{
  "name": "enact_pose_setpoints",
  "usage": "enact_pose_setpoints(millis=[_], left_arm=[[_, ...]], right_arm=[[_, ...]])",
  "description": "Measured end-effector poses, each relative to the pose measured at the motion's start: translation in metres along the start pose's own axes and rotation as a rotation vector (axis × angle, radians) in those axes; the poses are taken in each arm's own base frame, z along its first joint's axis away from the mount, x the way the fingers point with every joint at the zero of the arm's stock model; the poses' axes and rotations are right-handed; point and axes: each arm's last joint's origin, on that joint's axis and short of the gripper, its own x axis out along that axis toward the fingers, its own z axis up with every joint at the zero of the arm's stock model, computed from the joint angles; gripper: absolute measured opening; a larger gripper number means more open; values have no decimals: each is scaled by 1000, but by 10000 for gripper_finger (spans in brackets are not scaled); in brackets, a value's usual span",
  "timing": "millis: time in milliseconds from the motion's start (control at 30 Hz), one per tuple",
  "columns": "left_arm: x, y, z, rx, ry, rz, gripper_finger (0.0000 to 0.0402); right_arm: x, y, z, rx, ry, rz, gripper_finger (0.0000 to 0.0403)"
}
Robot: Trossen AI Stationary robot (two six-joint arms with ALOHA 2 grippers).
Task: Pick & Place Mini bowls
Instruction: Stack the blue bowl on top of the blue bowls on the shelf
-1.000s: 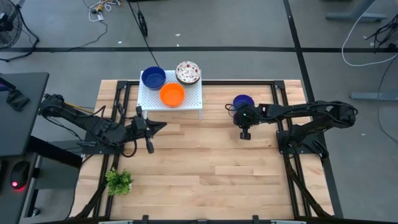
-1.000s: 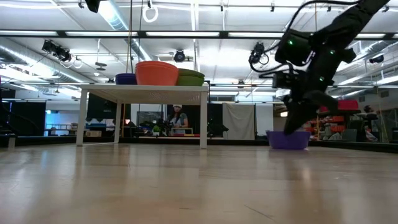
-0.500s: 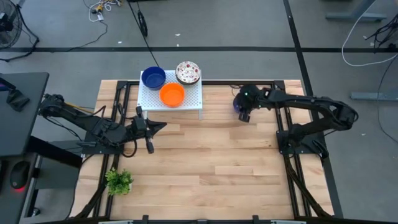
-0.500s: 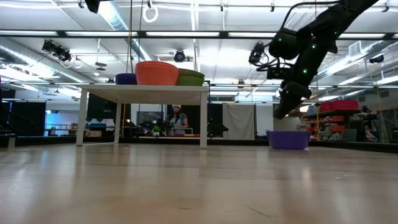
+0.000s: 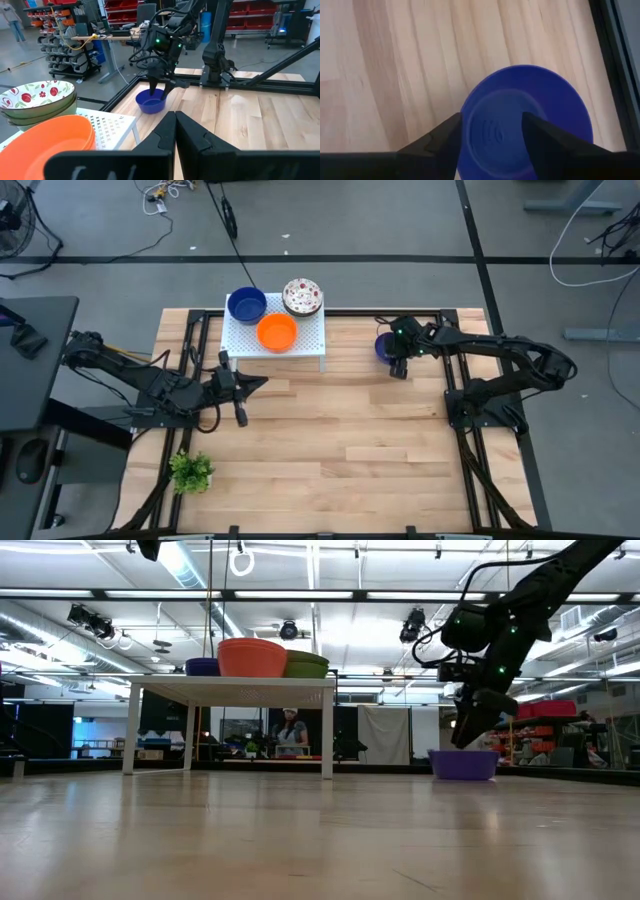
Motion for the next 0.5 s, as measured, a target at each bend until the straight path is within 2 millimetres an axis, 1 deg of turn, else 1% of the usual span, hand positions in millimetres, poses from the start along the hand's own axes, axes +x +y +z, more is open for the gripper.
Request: enact_pose_setpoints(millis=[167,300,500], left_arm=[[0,0,0,-1,0,0,16],[0,0,0,-1,0,0,16],[0,0,0,-1,0,0,16]], right_arm=[[2,1,-2,-40,-11,-2,192],[4,2,-4,-45,-7,6,172],[5,7,-7,-42,-19,93,141]])
